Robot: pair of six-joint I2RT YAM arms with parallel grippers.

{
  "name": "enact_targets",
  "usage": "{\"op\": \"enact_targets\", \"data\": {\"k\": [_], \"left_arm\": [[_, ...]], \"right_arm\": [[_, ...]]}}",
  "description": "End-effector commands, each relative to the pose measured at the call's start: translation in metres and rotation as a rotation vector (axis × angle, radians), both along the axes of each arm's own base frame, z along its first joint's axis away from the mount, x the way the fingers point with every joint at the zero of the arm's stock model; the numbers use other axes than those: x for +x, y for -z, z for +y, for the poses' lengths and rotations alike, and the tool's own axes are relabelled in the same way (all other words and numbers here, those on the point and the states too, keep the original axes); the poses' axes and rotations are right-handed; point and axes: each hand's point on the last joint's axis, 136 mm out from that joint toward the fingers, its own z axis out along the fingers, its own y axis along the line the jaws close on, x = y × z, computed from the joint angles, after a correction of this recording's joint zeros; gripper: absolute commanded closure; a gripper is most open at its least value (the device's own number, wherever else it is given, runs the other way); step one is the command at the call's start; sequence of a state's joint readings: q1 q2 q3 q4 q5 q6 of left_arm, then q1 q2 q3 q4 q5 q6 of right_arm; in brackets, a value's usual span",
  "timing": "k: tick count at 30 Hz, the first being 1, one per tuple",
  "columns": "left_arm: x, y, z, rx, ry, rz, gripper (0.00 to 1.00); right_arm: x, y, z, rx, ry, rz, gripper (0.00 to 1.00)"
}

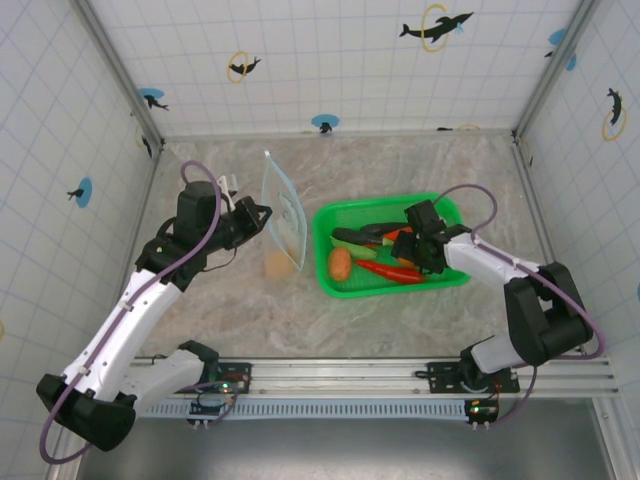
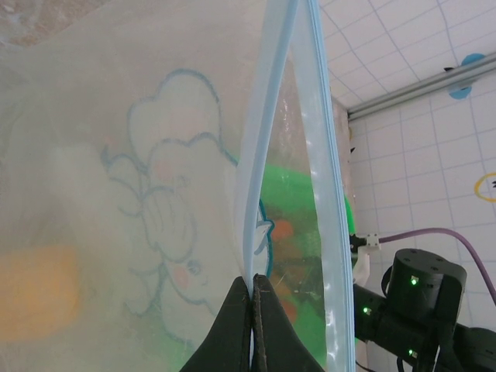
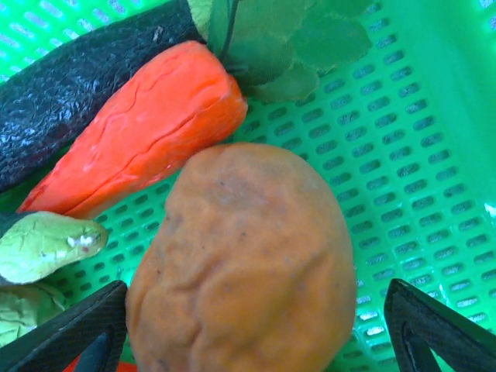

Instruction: Place the food in the zip-top bag and seal the zipper

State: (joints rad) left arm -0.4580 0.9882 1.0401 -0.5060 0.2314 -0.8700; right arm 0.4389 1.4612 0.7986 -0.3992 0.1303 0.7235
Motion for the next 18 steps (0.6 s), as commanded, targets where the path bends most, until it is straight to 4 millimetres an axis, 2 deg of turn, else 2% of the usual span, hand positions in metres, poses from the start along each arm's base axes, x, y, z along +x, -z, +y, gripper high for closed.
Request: {"op": "enact_targets", "data": {"k": [1, 8, 15, 18], "left_arm": [[0.001, -0.002, -0.002, -0.006, 0.021, -0.026, 1.0], [0.001, 0.0, -0.003, -0.008, 0.026, -0.021, 1.0], [-0.001, 0.002, -0.005, -0.014, 0.033, -0.012, 1.0], [-0.001, 0.004, -0.006, -0.018, 0.039, -0.008, 1.0]], "right_arm": [[0.008, 0.002, -0.003, -0.012, -0.02, -0.039, 0.16], [0.01, 0.0, -0.002, 0.041, -0.042, -0.058, 0.31], [0.009, -0.02, -0.005, 0.054, -0.044, -0.117, 0.43], [0.01, -0.031, -0.007, 0.063, -0.042, -0.151, 0.43]]}}
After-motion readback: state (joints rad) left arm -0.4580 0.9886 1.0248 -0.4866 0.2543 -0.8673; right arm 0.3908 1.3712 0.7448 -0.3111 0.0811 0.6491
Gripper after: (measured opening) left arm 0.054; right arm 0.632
